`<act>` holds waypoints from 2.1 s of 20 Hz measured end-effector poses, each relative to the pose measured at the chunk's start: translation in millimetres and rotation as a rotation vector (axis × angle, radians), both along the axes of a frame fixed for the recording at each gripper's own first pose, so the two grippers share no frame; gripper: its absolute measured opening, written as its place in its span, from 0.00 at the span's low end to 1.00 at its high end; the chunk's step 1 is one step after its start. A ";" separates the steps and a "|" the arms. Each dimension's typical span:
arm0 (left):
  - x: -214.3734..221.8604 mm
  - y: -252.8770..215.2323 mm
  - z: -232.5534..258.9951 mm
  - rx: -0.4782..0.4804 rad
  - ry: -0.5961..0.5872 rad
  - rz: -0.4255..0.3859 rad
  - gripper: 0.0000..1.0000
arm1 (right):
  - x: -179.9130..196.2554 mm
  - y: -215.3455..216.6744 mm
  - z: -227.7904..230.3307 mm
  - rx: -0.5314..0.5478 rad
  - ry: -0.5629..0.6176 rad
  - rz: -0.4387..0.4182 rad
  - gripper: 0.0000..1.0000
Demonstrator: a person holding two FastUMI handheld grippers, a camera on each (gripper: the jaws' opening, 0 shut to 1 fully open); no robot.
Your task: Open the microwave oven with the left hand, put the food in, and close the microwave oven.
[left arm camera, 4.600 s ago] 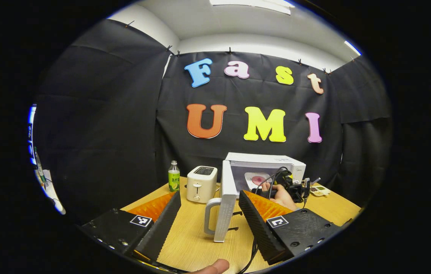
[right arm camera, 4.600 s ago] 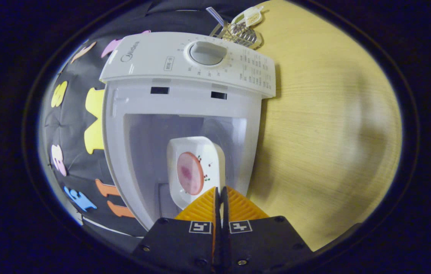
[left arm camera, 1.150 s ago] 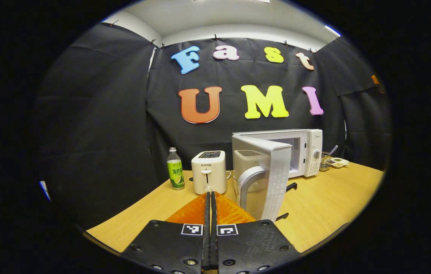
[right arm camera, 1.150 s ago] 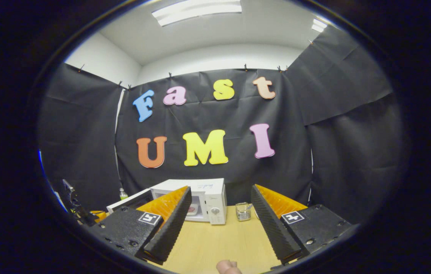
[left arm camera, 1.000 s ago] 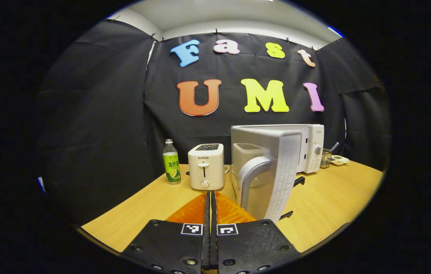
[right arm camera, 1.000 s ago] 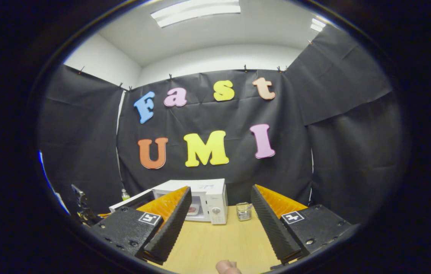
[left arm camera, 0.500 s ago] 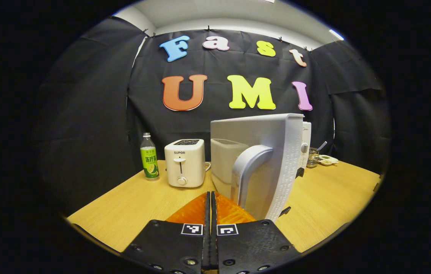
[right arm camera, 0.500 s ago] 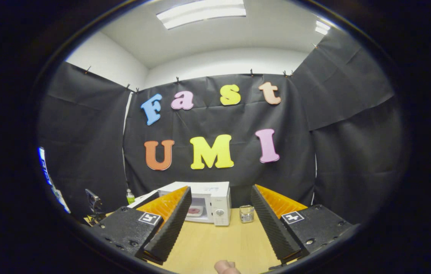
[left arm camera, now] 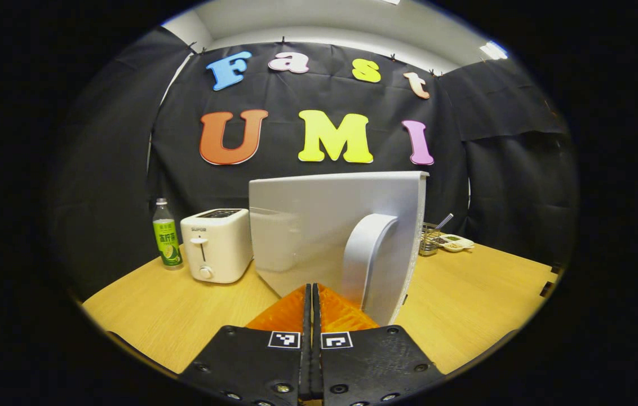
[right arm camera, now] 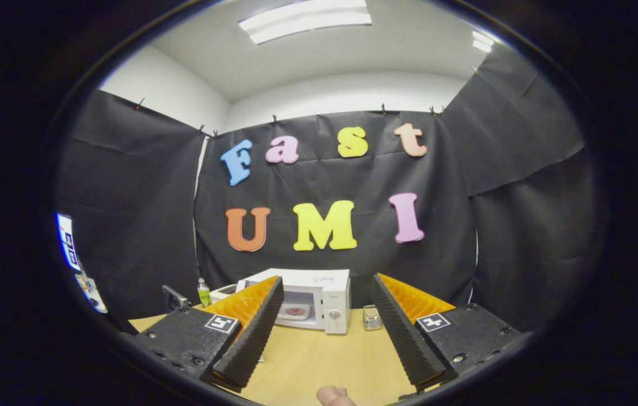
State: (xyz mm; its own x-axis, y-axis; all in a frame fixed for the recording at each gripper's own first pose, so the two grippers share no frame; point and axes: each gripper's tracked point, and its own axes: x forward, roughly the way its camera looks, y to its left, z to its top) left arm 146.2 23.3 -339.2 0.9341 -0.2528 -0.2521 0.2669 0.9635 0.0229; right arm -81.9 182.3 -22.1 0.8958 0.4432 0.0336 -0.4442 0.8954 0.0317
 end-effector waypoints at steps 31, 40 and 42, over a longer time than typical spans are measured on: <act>169.9 -169.9 -32.4 -0.085 0.063 -0.020 0.00 | 116.1 -102.9 -98.2 0.006 0.102 -0.027 1.00; 204.2 -185.1 -50.9 -0.004 0.117 -0.018 0.00 | 147.9 -103.5 -117.4 -0.091 0.086 -0.058 0.90; 201.1 -183.4 -50.2 -0.009 0.131 -0.010 0.01 | 147.2 -96.5 -126.2 -0.095 0.097 -0.057 0.91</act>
